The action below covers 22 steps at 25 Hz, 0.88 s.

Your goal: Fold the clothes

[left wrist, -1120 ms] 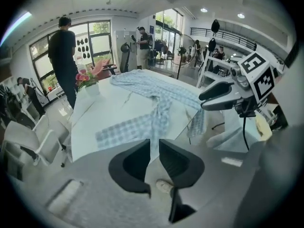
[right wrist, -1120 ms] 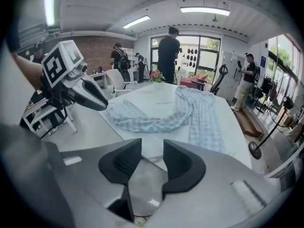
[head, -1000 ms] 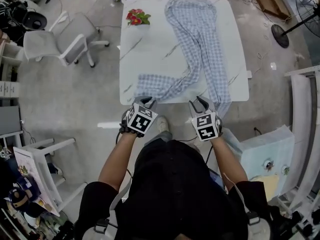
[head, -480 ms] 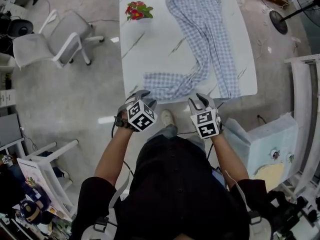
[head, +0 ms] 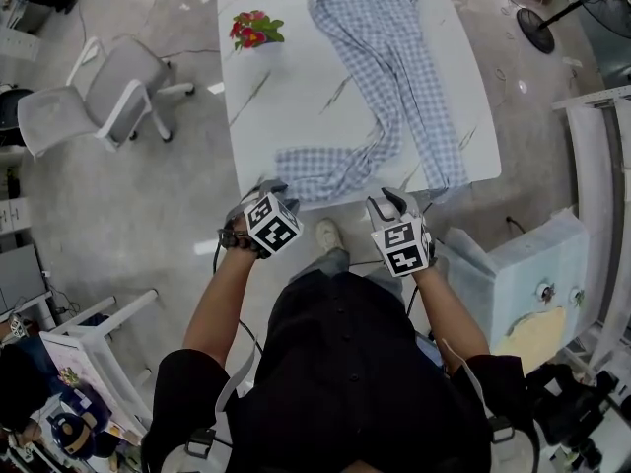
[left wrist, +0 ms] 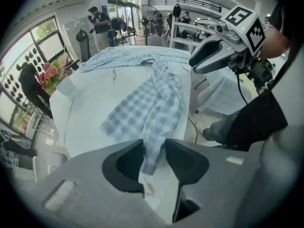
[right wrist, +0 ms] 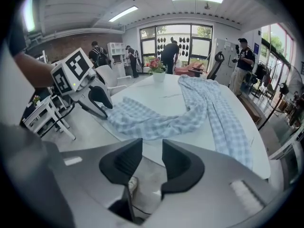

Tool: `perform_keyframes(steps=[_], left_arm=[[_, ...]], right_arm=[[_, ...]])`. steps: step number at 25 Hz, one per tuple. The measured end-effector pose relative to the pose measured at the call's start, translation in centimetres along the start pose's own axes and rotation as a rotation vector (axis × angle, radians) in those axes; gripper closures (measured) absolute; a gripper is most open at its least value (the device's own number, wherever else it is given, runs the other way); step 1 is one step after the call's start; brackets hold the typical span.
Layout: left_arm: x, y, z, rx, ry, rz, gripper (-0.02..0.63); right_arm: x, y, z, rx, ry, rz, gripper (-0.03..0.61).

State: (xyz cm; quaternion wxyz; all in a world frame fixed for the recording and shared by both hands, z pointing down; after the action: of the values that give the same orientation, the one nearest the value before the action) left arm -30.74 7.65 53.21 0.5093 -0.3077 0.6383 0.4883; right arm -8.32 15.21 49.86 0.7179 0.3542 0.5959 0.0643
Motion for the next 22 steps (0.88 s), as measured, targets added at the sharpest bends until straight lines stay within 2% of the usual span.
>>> perform_keyframes(steps=[2,3,12,17,22], left_arm=[[-0.1,0.1,0.1,0.008,-0.015,-0.018,0.562],[0.0,0.0,0.3,0.013,-0.017,-0.02,0.589],[2.6,-1.8,3.6,0.046,0.076,0.05,0.597],[3.6,-2.9,7.2,0.053,0.067,0.066,0.597],[4.4,-4.0,12.2,0.102,0.057,0.072,0.597]], right_arm=[[0.2,0.2,0.0,-0.007,-0.001,-0.002,0.443],[0.3,0.3,0.1,-0.007,-0.001,0.0,0.446],[0.9,1.4,0.3,0.011,-0.013,0.005,0.453],[2.5,2.4,0.1,0.043,-0.04,0.029,0.453],[5.7,4.6,0.7,0.083,-0.068,0.061,0.454]])
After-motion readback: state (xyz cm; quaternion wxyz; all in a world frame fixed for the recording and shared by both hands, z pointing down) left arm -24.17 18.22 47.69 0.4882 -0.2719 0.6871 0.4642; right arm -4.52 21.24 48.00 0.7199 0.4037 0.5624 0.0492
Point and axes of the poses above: the fingertips, and each gripper's own axes: x backward along the fingers, z to its right, y out of its underside, the point moved 9 cm from there along x, backward along the fingers, and after that the axes turned 2 degrees about -z, right-handed, at the moved point
